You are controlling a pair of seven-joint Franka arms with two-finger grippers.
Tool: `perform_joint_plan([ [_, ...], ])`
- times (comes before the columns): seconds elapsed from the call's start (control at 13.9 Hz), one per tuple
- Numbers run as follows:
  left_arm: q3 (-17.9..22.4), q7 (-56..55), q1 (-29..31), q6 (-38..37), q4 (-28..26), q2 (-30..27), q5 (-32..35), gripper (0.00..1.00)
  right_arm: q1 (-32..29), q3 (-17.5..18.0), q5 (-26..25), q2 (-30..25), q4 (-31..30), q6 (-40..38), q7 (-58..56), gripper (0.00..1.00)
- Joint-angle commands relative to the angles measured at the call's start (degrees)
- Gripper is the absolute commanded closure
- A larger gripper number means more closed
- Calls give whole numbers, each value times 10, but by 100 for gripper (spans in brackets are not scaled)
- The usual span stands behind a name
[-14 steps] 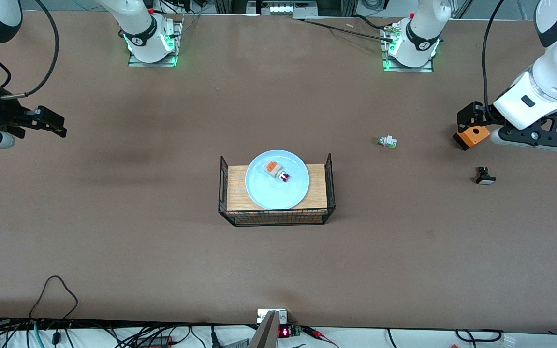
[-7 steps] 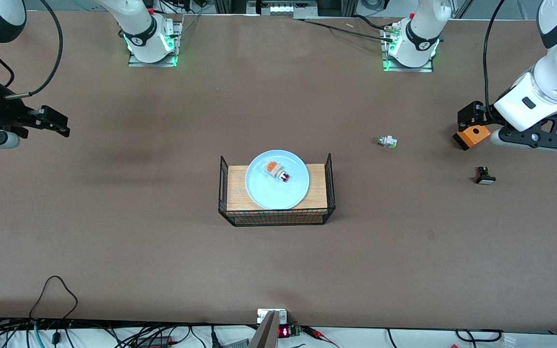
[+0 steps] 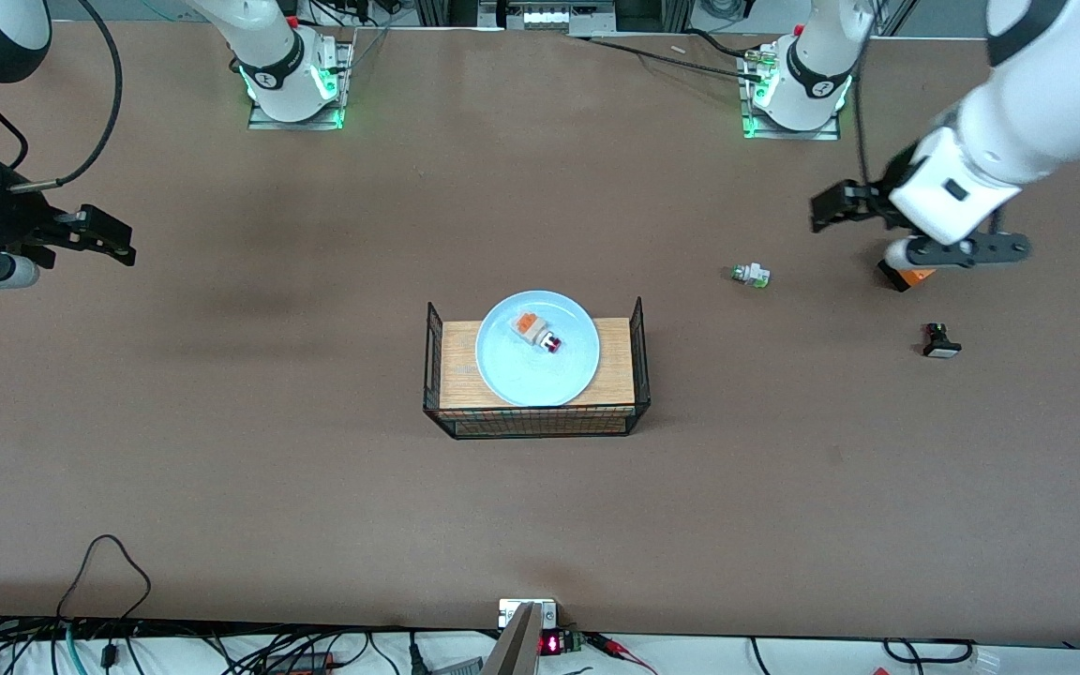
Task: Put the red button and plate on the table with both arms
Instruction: 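Move the left gripper down to the red button on the plate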
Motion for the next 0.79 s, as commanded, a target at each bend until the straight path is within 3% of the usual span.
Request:
perform_joint_plan([
  [0.0,-52,-64,-2,7,24,33,-38,0,2,-1,0,-4,0,-7,-3,0],
  [0.36,-160,-264,-9,182,24,93,-38,0,9,-1,-1,0,0,-7,-4,0],
  [0.72,-163,-458,-81,353,25,179,-28,0,8,-2,0,4,0,-7,-2,0],
])
